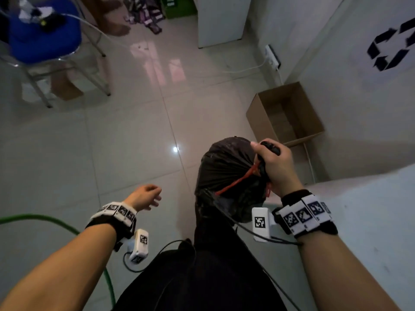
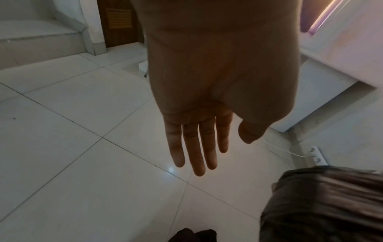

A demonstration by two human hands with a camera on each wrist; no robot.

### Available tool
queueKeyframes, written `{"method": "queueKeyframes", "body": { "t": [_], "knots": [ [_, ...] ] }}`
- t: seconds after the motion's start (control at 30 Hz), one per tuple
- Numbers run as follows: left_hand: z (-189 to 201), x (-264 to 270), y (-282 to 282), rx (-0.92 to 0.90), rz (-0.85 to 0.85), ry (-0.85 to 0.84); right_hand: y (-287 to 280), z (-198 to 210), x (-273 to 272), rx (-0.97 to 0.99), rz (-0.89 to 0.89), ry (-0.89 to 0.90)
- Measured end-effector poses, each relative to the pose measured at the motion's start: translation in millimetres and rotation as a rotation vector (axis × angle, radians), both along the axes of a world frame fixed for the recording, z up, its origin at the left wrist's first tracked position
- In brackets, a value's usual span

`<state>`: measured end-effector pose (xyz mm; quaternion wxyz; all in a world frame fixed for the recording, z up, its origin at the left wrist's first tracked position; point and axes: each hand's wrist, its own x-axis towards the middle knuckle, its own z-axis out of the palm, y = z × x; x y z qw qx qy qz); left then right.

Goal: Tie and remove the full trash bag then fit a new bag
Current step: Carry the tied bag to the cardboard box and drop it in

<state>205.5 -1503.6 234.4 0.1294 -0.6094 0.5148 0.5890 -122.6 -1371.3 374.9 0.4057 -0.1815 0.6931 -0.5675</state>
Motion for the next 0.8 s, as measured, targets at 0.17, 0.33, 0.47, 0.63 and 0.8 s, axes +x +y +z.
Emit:
{"method": "queueKeyframes", "body": {
  "t": [0.17, 0.33, 0.47, 0.63, 0.8],
  "knots": [
    [-2.8, -67.5, -84.1, 0.078, 0.031, -0.103, -85.9, -2.1, -78.6, 0.022, -0.072, -0.004],
    [0.5, -201.9, -179.0, 0.018, -0.117, -0.015, -147.0, -9.7, -163.5, 0.035, -0.215, -0.014],
    [-1.4, -347.6, -240.9, -0.019, -0.265, 0.127, -177.9, -26.3, -240.4, -0.007, -0.473, -0.073],
    [-33.2, -509.9, -276.9, 0.039, -0.49, 0.22, -204.4, -60.5, -331.2, -0.067, -0.905, -0.171],
    [-94.2, -622.6, -288.7, 0.069, -0.614, 0.252, -216.4, -100.1, -417.1, -0.475, -1.157, -0.388]
  ]
}}
